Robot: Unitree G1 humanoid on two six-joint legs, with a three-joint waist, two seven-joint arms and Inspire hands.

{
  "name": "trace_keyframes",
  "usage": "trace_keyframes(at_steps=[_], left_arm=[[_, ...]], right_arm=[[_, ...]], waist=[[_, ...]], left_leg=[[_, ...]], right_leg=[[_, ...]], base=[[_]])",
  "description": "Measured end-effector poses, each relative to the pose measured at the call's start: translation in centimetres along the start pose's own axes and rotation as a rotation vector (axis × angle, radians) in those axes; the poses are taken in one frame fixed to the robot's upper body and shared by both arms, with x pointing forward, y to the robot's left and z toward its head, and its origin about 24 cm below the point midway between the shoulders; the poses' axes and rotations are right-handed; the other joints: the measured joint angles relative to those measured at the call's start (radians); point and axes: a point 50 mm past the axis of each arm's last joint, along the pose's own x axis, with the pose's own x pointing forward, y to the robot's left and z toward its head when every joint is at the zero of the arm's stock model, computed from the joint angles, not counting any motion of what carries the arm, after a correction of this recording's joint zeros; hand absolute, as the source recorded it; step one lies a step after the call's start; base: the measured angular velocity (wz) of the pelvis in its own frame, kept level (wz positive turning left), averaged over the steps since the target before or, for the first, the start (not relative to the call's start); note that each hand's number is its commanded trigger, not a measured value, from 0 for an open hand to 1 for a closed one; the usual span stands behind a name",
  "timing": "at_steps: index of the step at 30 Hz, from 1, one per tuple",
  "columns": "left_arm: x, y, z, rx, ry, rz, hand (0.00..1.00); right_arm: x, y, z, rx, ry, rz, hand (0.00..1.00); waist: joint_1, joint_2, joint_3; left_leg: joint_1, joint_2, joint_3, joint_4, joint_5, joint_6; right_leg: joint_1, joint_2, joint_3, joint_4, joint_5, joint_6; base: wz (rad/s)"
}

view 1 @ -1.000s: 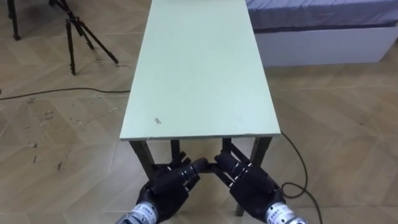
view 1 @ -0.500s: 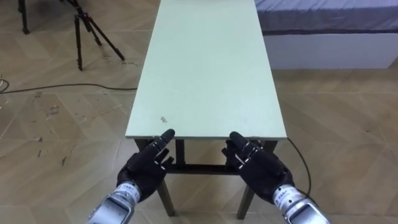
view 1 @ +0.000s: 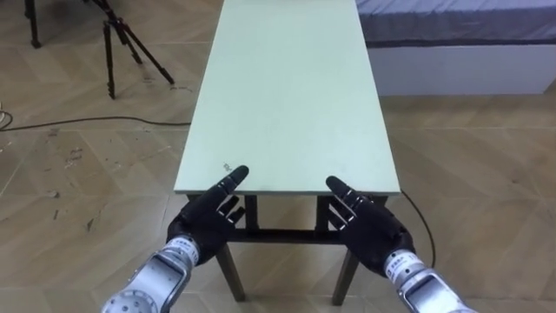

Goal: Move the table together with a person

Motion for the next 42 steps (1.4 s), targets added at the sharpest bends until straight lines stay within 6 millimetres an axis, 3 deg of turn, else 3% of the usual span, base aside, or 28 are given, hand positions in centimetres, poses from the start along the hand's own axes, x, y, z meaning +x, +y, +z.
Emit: trace_keyframes(at_steps=[10, 16, 22, 25, 34, 41, 42], left_arm=[[0.0, 0.0, 0.2, -0.037, -0.001, 0.008, 0.0], [0.0, -1.1, 0.5, -0.057, -0.003, 0.026, 0.0], [0.3, -2.6, 1.2, -0.093, -0.014, 0.07, 0.0], [0.4, -3.0, 1.5, -0.19, -0.027, 0.066, 0.0], [0.5, -3.4, 1.4, -0.334, -0.055, 0.075, 0.0], [0.5, -3.3, 1.3, -0.379, -0.058, 0.111, 0.0], [0.5, -3.3, 1.3, -0.382, -0.058, 0.116, 0.3]], right_arm=[[0.4, 0.5, -0.4, 0.044, -0.002, -0.008, 0.0], [0.7, 0.9, -0.3, 0.136, -0.024, 0.014, 0.0], [1.3, 1.8, -0.2, 0.192, -0.04, 0.024, 0.0], [1.5, 2.2, -0.2, 0.236, -0.045, 0.038, 0.0], [1.7, 3.3, -0.2, 0.373, -0.06, -0.002, 0.0], [1.8, 3.5, -0.3, 0.387, -0.055, -0.034, 0.0], [1.8, 3.5, -0.3, 0.387, -0.054, -0.039, 0.0]], waist=[[-0.007, 0.005, 0.0028], [-0.01, 0.003, 0.0042], [-0.012, 0.004, 0.0181], [-0.013, 0.01, 0.0235], [-0.012, 0.012, 0.0224], [-0.01, 0.016, 0.0158], [-0.008, 0.016, 0.0154]], left_leg=[[0.001, 0.002, 0.0, 0.0, 0.0, 0.0], [-0.017, 0.001, -0.008, 0.004, 0.0, 0.0], [-0.022, 0.001, -0.011, 0.008, 0.0, 0.0], [-0.024, 0.0, -0.011, 0.008, 0.0, 0.0], [-0.021, -0.001, -0.011, 0.007, 0.0, 0.0], [-0.012, -0.002, -0.013, 0.007, 0.0, 0.0], [-0.01, -0.002, -0.013, 0.007, 0.0, 0.0]], right_leg=[[-0.001, 0.001, 0.002, 0.007, 0.001, -0.001], [-0.013, 0.002, 0.0, -0.002, 0.001, -0.001], [-0.017, 0.003, 0.003, -0.004, 0.002, -0.001], [-0.018, 0.002, 0.003, -0.006, 0.002, -0.001], [-0.018, 0.001, 0.008, -0.005, 0.001, -0.001], [-0.015, 0.002, 0.021, 0.0, 0.002, 0.0], [-0.014, 0.002, 0.023, 0.0, 0.002, 0.0]], base=[[0.0], [0.01], [0.0], [0.0], [-0.01], [-0.06], [-0.05]])
